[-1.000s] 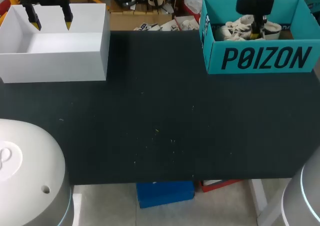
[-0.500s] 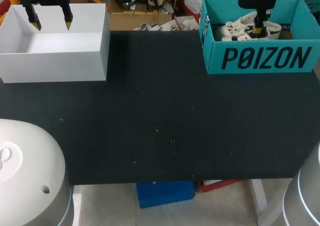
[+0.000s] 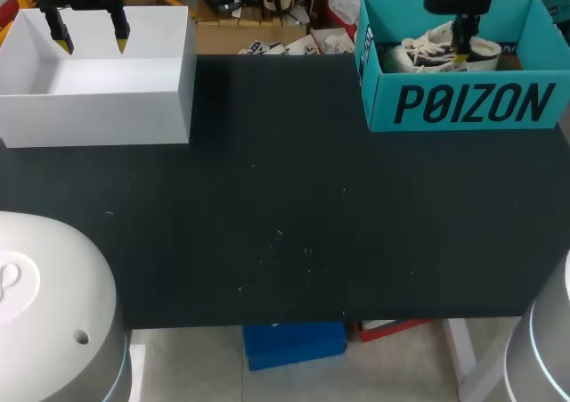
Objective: Take the shoe out of the shoebox, open the shoe tongue, remove and reinsert the insole, then place the shoe into the shoebox
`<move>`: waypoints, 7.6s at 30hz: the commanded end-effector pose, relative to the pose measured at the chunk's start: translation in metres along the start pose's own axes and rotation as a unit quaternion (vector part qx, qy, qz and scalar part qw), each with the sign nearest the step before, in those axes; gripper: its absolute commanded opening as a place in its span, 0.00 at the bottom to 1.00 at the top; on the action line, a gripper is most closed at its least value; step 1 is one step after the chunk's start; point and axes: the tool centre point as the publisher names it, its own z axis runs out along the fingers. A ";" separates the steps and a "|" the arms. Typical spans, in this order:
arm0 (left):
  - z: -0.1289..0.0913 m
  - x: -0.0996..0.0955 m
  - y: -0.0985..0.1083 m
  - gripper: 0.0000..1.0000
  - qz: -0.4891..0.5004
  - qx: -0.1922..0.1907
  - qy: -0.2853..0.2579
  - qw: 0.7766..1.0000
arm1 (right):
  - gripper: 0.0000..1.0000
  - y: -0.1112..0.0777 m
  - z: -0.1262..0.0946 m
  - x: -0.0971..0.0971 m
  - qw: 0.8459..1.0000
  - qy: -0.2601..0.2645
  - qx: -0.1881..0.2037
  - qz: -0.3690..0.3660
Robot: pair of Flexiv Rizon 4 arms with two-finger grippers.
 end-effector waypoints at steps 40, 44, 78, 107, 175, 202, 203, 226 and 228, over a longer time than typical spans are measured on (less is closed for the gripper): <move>-0.001 0.001 0.001 1.00 -0.001 -0.001 -0.002 1.000 | 0.34 -0.013 -0.032 -0.025 1.000 -0.021 0.011 0.011; -0.001 0.001 0.001 1.00 -0.001 -0.001 -0.002 1.000 | 0.34 -0.014 -0.027 -0.033 1.000 -0.017 0.011 0.005; -0.001 0.001 0.001 1.00 -0.001 -0.001 -0.002 1.000 | 0.31 -0.004 0.072 -0.063 0.999 0.036 -0.012 -0.010; -0.001 0.001 0.001 1.00 -0.001 -0.001 -0.002 1.000 | 0.00 -0.004 0.080 -0.056 0.999 0.041 -0.017 -0.003; -0.001 0.001 0.001 1.00 -0.001 -0.001 -0.002 1.000 | 0.99 -0.011 -0.116 0.042 0.994 -0.089 0.002 0.065; -0.001 0.001 0.001 1.00 -0.001 -0.001 -0.002 1.000 | 0.35 -0.003 -0.048 0.006 0.998 -0.041 -0.016 0.043; -0.001 0.001 0.001 1.00 -0.001 -0.001 -0.002 1.000 | 0.36 -0.002 -0.044 0.004 0.998 -0.038 -0.017 0.041; -0.001 0.001 0.001 1.00 -0.001 -0.001 -0.002 1.000 | 0.30 -0.004 0.026 -0.024 0.998 0.001 -0.049 0.041; -0.001 0.001 0.001 1.00 -0.001 -0.001 -0.002 1.000 | 0.29 -0.002 0.029 -0.025 0.998 0.005 -0.051 0.038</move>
